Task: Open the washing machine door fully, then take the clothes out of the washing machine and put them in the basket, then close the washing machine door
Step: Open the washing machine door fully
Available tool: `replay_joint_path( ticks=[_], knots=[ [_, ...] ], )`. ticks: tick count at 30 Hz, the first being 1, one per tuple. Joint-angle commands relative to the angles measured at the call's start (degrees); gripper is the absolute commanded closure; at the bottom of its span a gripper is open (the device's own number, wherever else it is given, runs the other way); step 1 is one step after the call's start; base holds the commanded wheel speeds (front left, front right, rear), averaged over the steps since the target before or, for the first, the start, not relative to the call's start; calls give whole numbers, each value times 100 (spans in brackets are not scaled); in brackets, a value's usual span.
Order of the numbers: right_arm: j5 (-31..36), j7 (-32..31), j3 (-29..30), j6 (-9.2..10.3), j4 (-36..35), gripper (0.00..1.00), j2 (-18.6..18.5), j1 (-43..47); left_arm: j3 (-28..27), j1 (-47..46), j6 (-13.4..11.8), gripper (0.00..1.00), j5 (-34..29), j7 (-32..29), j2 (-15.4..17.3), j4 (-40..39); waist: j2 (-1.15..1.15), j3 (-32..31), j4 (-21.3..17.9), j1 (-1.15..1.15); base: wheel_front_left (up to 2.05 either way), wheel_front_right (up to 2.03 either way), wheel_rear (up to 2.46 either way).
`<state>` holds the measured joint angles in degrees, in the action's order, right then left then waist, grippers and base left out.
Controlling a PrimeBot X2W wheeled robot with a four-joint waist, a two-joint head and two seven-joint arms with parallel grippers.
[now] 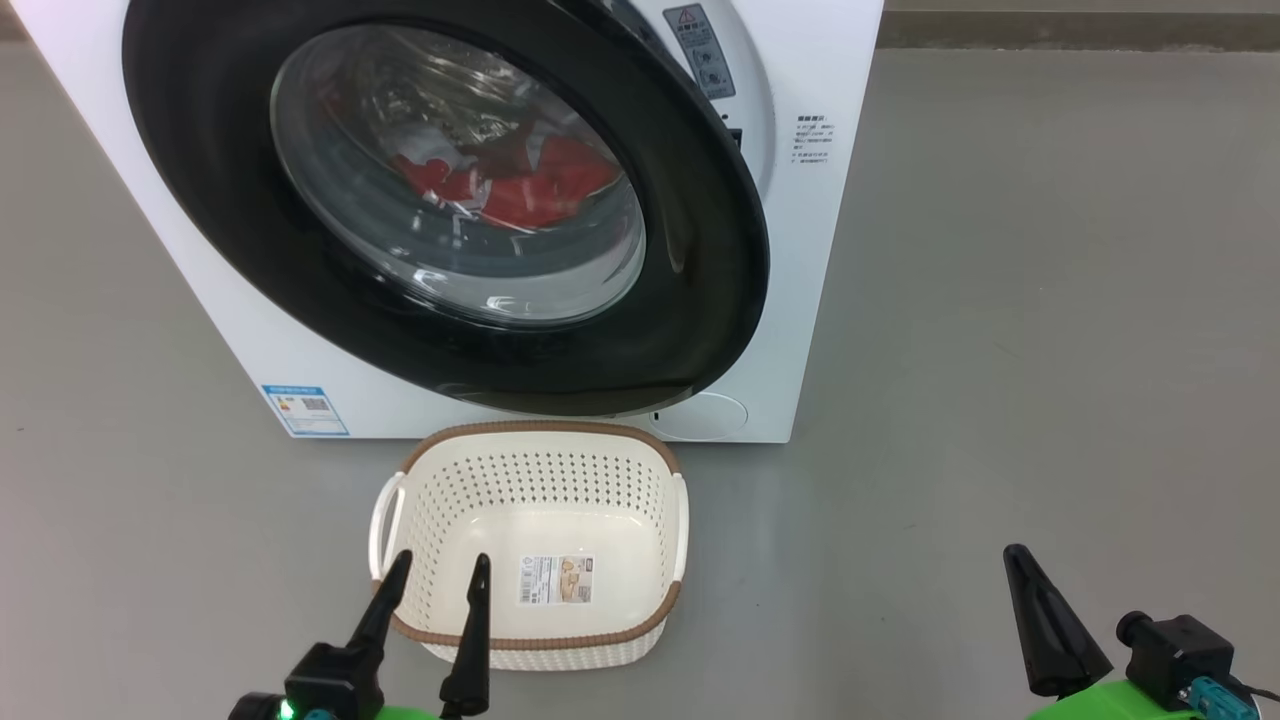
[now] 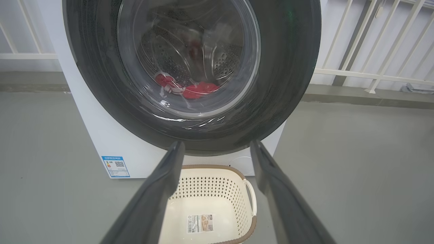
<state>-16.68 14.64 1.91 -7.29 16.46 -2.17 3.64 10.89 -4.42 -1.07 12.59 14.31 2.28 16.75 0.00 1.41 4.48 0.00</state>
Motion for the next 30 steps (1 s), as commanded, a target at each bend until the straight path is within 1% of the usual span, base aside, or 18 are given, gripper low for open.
replay_joint_path(
  ticks=[1,4,6,9,10,11,12,16,22,26,30],
  knots=[
    [-50,36,-120,-20,-205,100,-71,-149,-170,-86,-54,0,31,69,60,-162,0,18,-3,0,0,0,0],
    [-173,36,-100,-20,-332,100,-71,-208,-176,-109,-56,0,27,69,60,-173,0,52,-7,0,0,0,0],
    [-442,36,-65,-20,-431,100,-71,-290,-183,-125,-57,0,15,69,60,-181,0,84,-15,0,0,0,0],
    [-961,36,-9,-20,-609,100,-71,-460,-186,-164,-55,0,3,69,60,-209,0,143,-26,0,0,0,0],
    [-1206,36,35,-20,-656,100,-71,-526,-186,-180,-53,0,-1,69,60,-222,0,173,-28,0,0,0,0],
    [-1662,36,80,-20,-680,100,-71,-599,-186,-200,-51,0,-4,69,60,-234,0,196,-26,0,0,0,0],
    [-1662,36,80,-20,-680,100,-71,-599,-186,-200,-51,0,-4,69,60,-234,0,196,-26,0,0,0,0],
    [-3367,36,157,-20,-668,100,-71,-957,-192,-276,-55,0,20,69,60,-292,0,310,-9,0,0,0,0],
    [-5424,2,10,-20,-693,100,-71,-1666,-188,-393,-56,0,37,69,60,-335,0,510,37,0,0,0,0],
    [-6492,-282,259,-20,-544,100,-120,-2187,-162,-494,-61,0,55,69,60,-381,0,660,98,0,0,0,0],
    [-7187,-699,476,-20,-106,100,-267,-2816,-145,-600,-69,0,61,69,60,-439,0,815,158,0,0,0,0]
  ],
)
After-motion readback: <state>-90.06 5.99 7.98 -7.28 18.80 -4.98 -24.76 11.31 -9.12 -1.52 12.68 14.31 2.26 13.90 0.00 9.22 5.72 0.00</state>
